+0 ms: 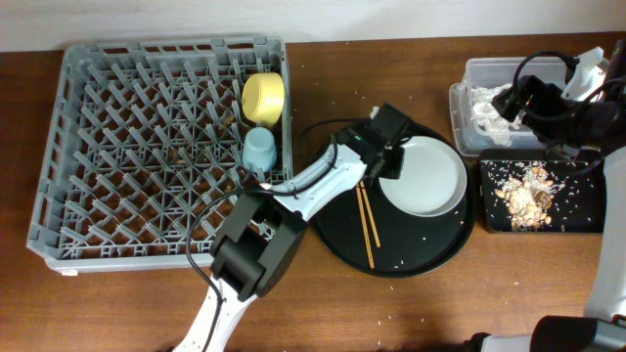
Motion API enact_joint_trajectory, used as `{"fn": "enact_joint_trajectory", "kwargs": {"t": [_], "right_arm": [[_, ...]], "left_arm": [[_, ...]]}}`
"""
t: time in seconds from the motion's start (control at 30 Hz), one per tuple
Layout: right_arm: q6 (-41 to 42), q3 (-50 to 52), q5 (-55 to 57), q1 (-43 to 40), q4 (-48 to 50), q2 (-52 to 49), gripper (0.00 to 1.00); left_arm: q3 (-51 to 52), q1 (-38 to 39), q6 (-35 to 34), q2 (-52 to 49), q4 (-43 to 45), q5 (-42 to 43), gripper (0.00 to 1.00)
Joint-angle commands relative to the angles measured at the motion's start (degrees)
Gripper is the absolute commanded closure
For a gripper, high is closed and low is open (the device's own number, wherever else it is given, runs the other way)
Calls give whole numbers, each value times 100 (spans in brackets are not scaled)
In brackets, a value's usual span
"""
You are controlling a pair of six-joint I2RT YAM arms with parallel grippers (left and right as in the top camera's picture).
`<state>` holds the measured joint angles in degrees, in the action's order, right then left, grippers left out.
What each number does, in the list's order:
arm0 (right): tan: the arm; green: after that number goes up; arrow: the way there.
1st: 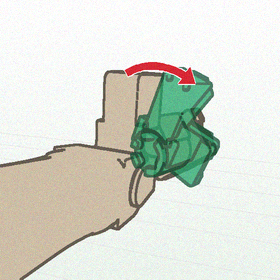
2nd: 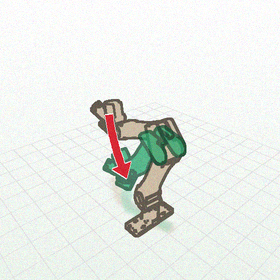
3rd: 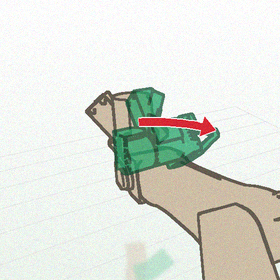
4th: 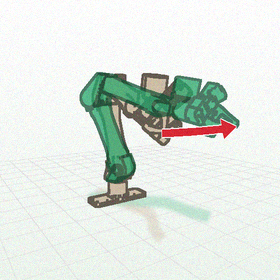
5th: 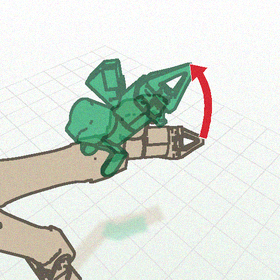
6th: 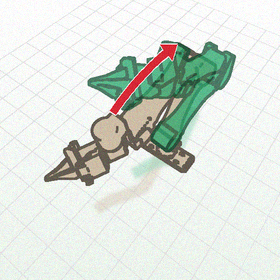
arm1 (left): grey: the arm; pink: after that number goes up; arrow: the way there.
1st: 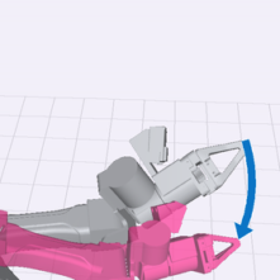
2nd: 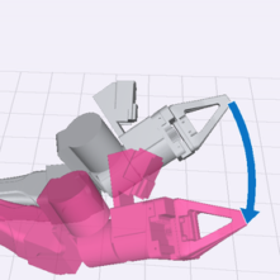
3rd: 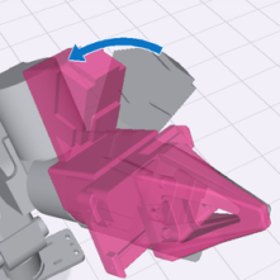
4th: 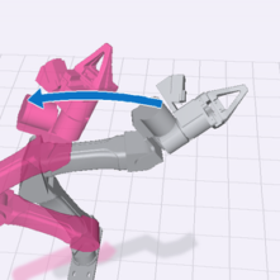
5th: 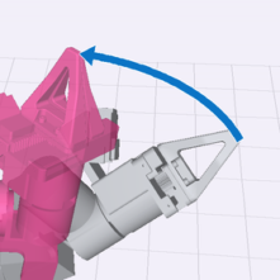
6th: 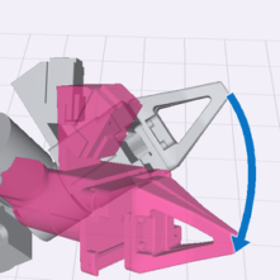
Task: Sort waste into correct bins and load items into the dishwasher rack
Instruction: 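Place the yellow bowl in the rack with the left gripper, then grasp the white plate with the left gripper, then stand the white plate upright in the rack with the left gripper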
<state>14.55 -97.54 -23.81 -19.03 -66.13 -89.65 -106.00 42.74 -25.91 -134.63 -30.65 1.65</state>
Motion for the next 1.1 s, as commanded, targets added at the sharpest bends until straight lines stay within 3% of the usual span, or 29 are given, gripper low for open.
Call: {"fn": "enact_joint_trajectory", "kwargs": {"t": [0.0,0.1,0.17,0.3,0.37,0.4,0.5,0.63,0.83,0.97,1.07], "right_arm": [[-61,13,52,31,-13,-11,2],[-61,13,50,31,-13,-11,2],[-59,13,50,31,-11,-11,2],[-59,13,50,31,-13,-11,2],[-59,13,50,33,-13,-11,2],[-59,13,50,33,-13,-11,2],[-59,13,48,33,-9,-11,2],[-59,13,48,33,11,-11,2],[-59,13,50,33,37,-11,2],[-59,13,50,33,79,-11,2],[-59,13,50,33,79,-11,1]], "left_arm": [[-24,4,4,-111,15,-321,99],[-175,-26,608,328,-177,-387,99],[-179,-26,1178,933,-396,-1128,99],[-179,-153,2529,2293,-782,-4242,100],[-179,-570,2708,2498,-752,-6457,100],[-173,-778,2706,2492,-763,-6784,100],[-166,-2076,2527,2492,-664,-6579,100],[-166,-2758,2529,2448,-407,-5657,100],[-166,-2802,2741,1283,50,-5768,100],[-168,-2802,3021,1078,671,-6161,100],[-175,-2730,4419,1126,1886,-6798,100]]}}
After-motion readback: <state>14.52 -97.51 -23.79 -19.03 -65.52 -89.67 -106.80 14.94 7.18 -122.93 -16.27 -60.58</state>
